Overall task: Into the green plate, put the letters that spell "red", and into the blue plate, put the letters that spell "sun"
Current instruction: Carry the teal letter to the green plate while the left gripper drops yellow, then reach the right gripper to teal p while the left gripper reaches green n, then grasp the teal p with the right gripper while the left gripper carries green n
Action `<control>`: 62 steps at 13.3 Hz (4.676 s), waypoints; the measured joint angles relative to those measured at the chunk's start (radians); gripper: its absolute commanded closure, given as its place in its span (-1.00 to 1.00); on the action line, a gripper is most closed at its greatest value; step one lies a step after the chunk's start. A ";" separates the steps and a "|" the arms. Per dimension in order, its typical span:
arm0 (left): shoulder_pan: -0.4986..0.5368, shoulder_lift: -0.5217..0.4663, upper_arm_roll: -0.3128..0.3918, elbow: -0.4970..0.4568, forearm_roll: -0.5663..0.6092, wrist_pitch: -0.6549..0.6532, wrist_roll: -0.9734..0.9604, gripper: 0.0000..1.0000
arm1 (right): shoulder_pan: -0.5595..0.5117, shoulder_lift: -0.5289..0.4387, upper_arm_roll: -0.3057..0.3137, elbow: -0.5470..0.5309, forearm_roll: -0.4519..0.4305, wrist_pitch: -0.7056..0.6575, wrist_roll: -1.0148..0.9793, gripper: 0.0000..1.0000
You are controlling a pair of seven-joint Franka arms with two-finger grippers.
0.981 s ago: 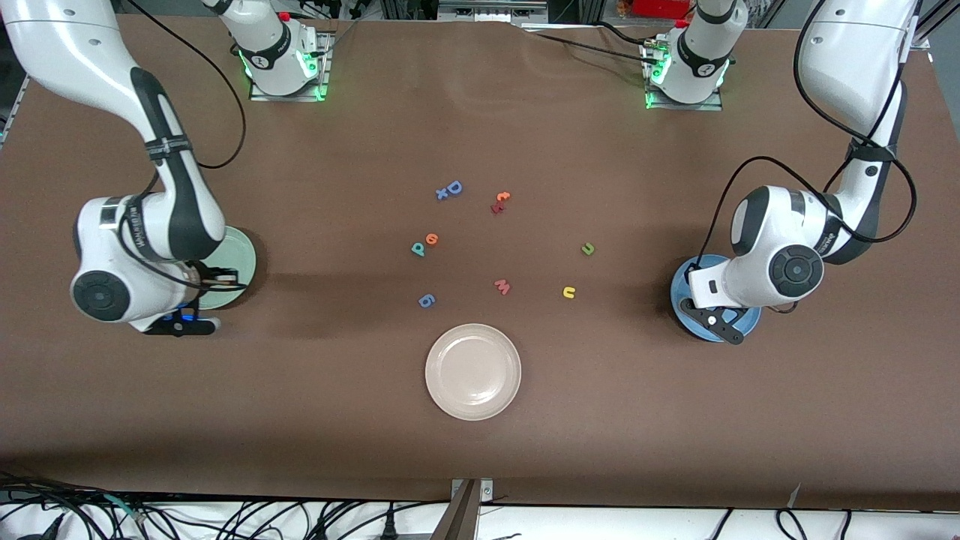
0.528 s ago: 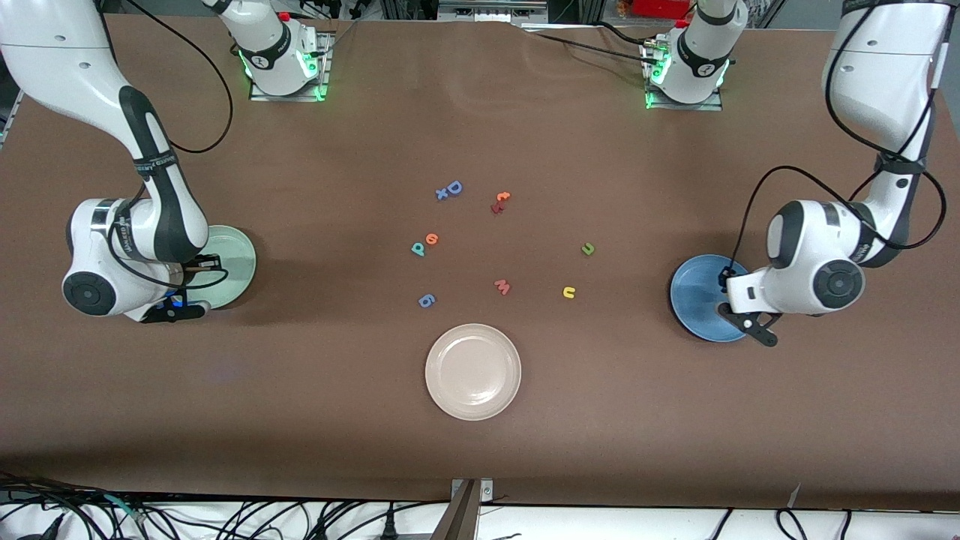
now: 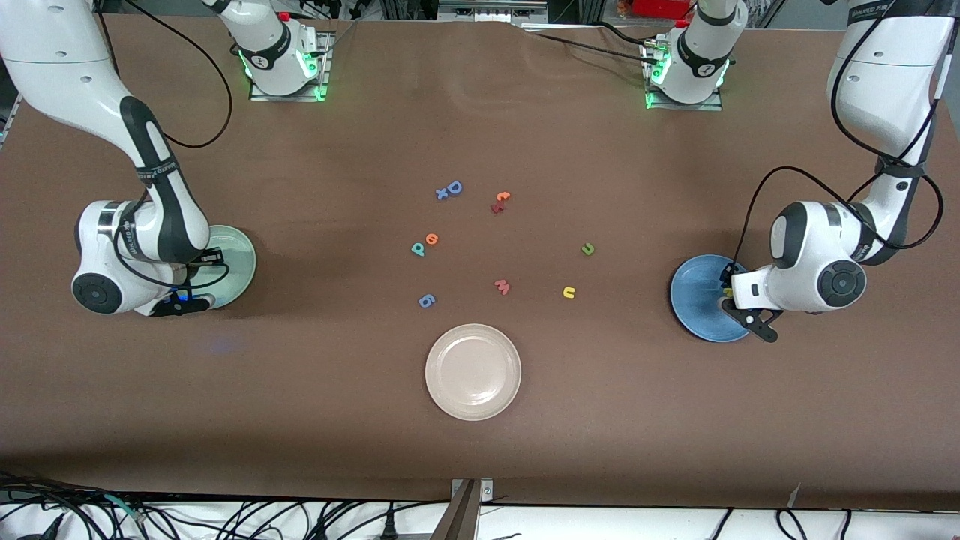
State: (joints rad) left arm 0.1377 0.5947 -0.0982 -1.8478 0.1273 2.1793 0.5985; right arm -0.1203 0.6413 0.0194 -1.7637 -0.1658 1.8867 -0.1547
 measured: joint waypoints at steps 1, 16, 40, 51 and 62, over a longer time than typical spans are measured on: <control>-0.001 -0.005 -0.004 0.001 0.000 -0.003 0.000 -1.00 | -0.001 0.000 0.000 -0.001 0.000 0.000 -0.001 -0.99; -0.165 -0.080 -0.307 -0.016 0.000 -0.105 -1.004 -1.00 | 0.056 -0.079 0.422 0.097 0.081 -0.102 0.890 -0.98; -0.229 -0.020 -0.298 -0.185 -0.001 0.219 -1.772 -0.51 | 0.368 0.100 0.380 0.026 0.042 0.366 1.392 -0.22; -0.229 -0.021 -0.301 -0.187 -0.003 0.222 -1.791 -0.43 | 0.370 0.096 0.379 0.027 0.042 0.363 1.392 0.37; -0.228 -0.037 -0.311 -0.201 -0.003 0.213 -1.791 0.67 | 0.356 0.089 0.366 0.086 0.037 0.253 1.383 0.38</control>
State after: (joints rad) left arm -0.0903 0.5579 -0.4094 -2.0483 0.1240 2.3923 -1.1927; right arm 0.2360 0.7301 0.3857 -1.6779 -0.1284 2.1399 1.2279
